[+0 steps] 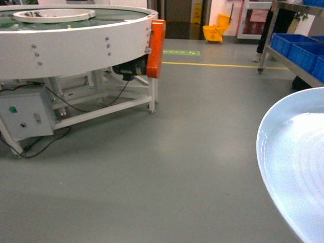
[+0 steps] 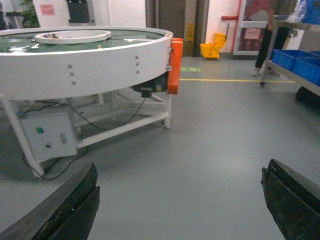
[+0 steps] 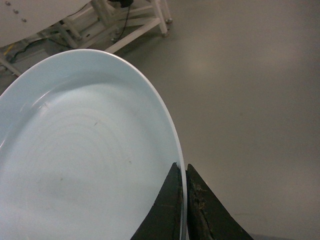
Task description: Place blue tray on left shelf second layer neatly
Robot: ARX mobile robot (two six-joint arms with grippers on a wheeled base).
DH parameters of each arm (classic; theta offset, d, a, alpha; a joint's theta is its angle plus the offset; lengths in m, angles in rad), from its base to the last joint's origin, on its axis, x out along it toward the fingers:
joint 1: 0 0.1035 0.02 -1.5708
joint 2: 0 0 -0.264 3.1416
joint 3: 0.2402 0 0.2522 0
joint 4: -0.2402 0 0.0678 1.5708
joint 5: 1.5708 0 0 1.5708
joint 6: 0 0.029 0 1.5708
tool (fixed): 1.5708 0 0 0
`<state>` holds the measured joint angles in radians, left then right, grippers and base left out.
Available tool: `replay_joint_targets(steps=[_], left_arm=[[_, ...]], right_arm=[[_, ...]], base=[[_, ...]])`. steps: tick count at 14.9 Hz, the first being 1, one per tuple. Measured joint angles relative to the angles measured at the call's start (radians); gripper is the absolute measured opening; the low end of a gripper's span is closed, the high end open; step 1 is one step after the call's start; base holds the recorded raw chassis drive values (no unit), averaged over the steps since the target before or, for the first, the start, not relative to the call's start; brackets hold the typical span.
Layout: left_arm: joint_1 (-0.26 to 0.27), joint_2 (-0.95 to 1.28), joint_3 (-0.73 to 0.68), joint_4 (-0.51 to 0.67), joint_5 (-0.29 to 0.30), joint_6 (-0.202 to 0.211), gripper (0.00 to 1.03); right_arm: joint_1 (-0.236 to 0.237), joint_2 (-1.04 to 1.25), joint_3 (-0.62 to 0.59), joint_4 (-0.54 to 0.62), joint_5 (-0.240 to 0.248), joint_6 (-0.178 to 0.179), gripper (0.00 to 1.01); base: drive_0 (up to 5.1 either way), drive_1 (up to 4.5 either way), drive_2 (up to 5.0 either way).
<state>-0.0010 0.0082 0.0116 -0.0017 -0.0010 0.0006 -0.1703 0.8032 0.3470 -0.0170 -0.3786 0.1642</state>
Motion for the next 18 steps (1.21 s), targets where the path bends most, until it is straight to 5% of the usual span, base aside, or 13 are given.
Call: replay_joint_targets(steps=[18], left_arm=[[0.000, 0.000, 0.000, 0.000, 0.001, 0.000, 0.98]], right_arm=[[0.000, 0.000, 0.000, 0.003, 0.000, 0.000, 0.02]], base=[[2.0, -0.90, -5.6]])
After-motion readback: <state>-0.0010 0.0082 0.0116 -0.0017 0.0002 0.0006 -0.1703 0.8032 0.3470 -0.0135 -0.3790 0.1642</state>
